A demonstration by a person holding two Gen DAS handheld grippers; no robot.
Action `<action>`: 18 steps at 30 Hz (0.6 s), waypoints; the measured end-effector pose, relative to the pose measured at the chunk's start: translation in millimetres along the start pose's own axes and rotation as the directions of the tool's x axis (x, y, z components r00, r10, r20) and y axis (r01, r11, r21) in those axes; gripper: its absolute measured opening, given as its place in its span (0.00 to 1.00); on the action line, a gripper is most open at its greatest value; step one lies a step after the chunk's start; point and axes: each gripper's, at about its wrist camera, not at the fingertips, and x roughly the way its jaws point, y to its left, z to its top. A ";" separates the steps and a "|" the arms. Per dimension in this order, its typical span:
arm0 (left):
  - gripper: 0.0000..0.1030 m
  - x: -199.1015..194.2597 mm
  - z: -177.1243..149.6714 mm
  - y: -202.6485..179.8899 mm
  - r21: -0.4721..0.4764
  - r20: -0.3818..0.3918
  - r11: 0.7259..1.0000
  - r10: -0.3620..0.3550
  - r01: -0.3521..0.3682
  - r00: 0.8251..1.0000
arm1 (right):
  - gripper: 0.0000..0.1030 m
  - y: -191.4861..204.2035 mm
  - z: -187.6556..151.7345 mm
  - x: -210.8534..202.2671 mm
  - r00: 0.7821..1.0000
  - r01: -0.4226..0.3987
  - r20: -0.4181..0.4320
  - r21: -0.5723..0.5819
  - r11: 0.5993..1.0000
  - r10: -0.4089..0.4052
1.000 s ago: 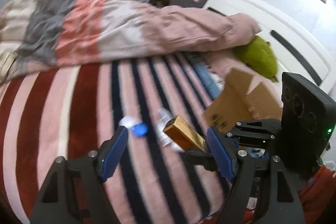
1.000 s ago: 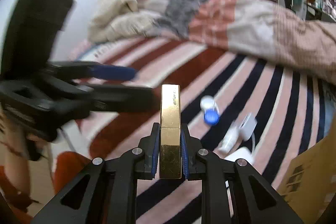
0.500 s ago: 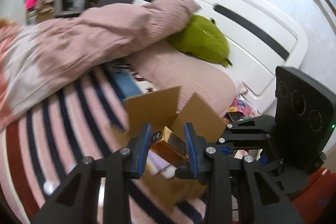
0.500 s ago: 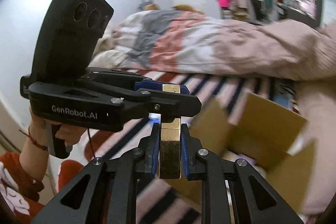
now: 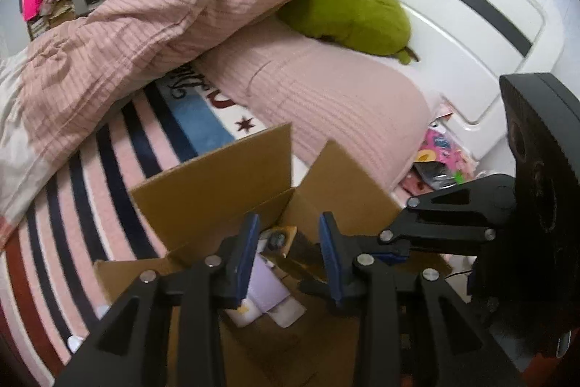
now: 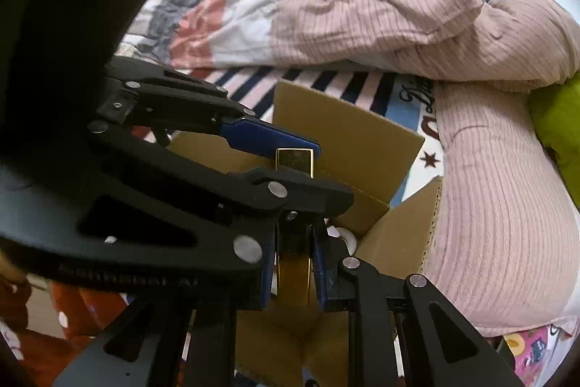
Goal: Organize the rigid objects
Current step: 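Lower the gold case into the cardboard box and open the right tool, then grasp the white-and-blue contact lens case with the right tool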
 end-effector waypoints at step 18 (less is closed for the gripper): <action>0.69 -149.5 -89.1 79.5 -0.191 0.177 0.955 0.261 -0.227 0.949 | 0.31 58.3 22.0 -15.8 0.987 -0.111 0.110 -0.073 0.991 0.119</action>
